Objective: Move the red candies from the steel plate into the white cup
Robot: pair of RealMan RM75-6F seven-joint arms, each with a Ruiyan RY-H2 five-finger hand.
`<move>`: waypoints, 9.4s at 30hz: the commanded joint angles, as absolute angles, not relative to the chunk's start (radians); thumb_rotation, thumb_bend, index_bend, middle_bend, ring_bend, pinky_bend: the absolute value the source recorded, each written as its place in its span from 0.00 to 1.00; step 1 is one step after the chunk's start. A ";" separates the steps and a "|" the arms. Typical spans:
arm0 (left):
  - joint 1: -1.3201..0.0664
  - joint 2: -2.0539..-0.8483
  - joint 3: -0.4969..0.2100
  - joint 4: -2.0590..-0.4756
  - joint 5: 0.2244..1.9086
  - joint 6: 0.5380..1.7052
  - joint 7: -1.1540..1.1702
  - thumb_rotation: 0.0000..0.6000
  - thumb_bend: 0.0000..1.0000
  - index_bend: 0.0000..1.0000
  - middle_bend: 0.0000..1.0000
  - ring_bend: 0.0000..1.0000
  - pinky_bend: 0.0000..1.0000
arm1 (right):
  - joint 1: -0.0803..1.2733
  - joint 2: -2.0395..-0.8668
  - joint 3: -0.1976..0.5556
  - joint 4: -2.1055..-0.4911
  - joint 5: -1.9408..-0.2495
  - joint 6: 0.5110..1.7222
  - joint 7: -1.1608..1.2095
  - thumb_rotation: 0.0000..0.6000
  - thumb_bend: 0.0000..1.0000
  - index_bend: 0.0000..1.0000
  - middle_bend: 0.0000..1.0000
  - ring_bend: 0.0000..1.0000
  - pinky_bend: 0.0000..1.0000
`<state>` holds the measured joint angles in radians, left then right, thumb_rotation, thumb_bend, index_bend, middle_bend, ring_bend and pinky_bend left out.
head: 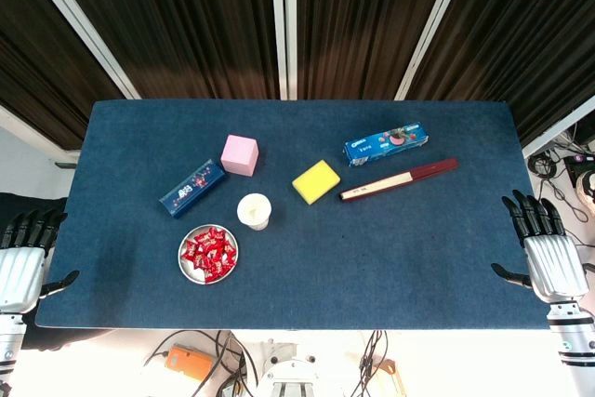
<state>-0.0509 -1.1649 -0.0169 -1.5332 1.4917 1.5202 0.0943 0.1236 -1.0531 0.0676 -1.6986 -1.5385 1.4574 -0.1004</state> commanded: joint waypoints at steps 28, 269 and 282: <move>-0.407 -1.372 -0.107 -1.634 1.427 1.095 0.216 1.00 0.19 0.38 0.95 0.85 0.82 | 0.103 -0.997 0.090 -1.728 -1.515 1.499 -0.074 1.00 0.15 0.00 0.01 0.00 0.00; -0.595 -1.448 -0.226 -1.703 1.311 1.103 0.243 0.91 0.40 0.58 0.97 0.87 0.81 | 0.119 -1.015 0.089 -1.671 -1.466 1.440 0.000 1.00 0.15 0.00 0.01 0.00 0.00; -0.724 -1.572 -0.251 -1.570 1.113 0.986 0.387 0.89 0.37 0.55 0.97 0.87 0.81 | 0.109 -1.015 0.087 -1.651 -1.460 1.444 0.025 1.00 0.15 0.00 0.01 0.00 0.00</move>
